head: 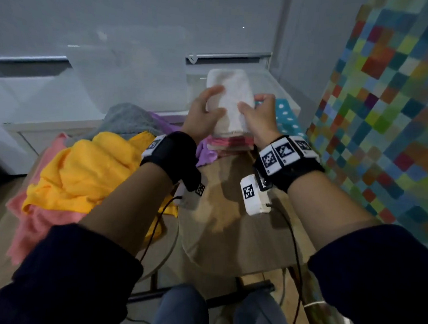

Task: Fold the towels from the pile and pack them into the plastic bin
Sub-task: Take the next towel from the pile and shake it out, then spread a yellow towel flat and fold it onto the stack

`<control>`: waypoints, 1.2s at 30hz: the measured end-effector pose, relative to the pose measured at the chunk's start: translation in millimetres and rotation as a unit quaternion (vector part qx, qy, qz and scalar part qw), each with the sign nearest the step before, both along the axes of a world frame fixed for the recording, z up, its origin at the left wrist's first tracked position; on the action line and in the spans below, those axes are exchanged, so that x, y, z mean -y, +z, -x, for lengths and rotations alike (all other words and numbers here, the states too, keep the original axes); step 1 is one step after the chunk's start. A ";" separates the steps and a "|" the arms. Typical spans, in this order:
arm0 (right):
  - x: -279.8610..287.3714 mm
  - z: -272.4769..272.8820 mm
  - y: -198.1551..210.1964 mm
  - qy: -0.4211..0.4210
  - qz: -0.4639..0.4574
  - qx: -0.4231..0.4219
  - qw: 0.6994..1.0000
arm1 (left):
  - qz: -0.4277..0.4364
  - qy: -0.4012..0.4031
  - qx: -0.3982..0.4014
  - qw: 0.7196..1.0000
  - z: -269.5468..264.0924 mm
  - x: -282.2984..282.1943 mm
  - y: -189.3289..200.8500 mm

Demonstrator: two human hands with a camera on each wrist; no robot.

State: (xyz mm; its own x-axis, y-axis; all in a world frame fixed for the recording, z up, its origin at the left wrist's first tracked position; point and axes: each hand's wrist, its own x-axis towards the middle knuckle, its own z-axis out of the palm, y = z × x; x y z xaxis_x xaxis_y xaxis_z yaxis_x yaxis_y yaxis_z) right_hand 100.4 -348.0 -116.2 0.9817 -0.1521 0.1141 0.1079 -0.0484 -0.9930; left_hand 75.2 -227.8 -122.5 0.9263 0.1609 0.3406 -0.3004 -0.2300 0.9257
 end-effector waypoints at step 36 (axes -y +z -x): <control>-41.4 -5.8 -37.3 0.165 0.515 0.069 0.838 | -0.140 0.055 -0.134 0.979 26.3 -93.4 -11.0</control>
